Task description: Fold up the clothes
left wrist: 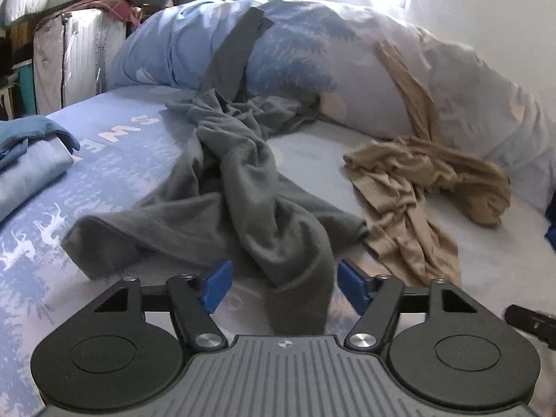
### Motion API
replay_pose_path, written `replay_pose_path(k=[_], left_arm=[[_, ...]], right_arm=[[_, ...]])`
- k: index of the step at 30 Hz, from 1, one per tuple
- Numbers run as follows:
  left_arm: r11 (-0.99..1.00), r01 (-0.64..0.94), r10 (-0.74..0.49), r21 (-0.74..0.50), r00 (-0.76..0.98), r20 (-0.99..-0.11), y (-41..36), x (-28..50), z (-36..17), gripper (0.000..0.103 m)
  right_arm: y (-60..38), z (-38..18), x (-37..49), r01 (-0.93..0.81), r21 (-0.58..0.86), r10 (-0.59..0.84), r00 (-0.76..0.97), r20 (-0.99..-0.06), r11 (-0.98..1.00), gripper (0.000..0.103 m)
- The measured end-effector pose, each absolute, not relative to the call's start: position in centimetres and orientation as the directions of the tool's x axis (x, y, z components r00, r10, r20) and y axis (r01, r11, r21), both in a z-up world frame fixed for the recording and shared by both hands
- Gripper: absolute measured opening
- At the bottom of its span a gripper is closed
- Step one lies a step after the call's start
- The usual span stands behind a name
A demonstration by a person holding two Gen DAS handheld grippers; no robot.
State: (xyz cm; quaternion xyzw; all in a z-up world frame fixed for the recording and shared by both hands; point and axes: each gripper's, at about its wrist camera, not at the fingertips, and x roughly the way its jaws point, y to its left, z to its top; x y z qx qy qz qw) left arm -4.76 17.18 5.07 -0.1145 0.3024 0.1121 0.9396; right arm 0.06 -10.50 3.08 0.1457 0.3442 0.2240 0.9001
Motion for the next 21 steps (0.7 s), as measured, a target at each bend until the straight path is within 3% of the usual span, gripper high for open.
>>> replay_pose_path(k=[2,7,11,15,18,21], left_arm=[[0.943,-0.286,0.133,-0.173,0.795,-0.591,18.0,-4.8,5.1,0.061],[0.905,-0.338,0.123,-0.258,0.788,-0.603,20.4,-5.1,4.9,0.049],[0.871,-0.389,0.145,-0.301,0.788,-0.598,22.6,-5.6,4.9,0.04],[0.846,-0.418,0.154,-0.332,0.787,-0.597,24.3,-6.0,5.1,0.04],[0.833,-0.431,0.158,-0.347,0.786,-0.597,25.2,-6.2,5.2,0.04],[0.81,-0.449,0.163,-0.377,0.79,-0.591,26.1,-6.5,5.4,0.044]], right_arm=[[-8.1,3.3,1.0,-0.313,0.558,0.612,0.613,-0.499,0.768,0.103],[-2.4,1.9,4.4,-0.224,0.808,0.775,0.501,-0.385,0.546,0.103],[0.1,0.8,6.6,-0.124,0.872,0.782,0.516,-0.351,0.473,0.099],[2.3,-0.8,8.8,-0.063,0.888,0.758,0.551,-0.349,0.455,0.096],[4.2,-1.3,9.7,-0.065,0.846,0.725,0.553,-0.411,0.529,0.083],[5.0,-1.2,9.8,-0.05,0.814,0.687,0.568,-0.454,0.579,0.058]])
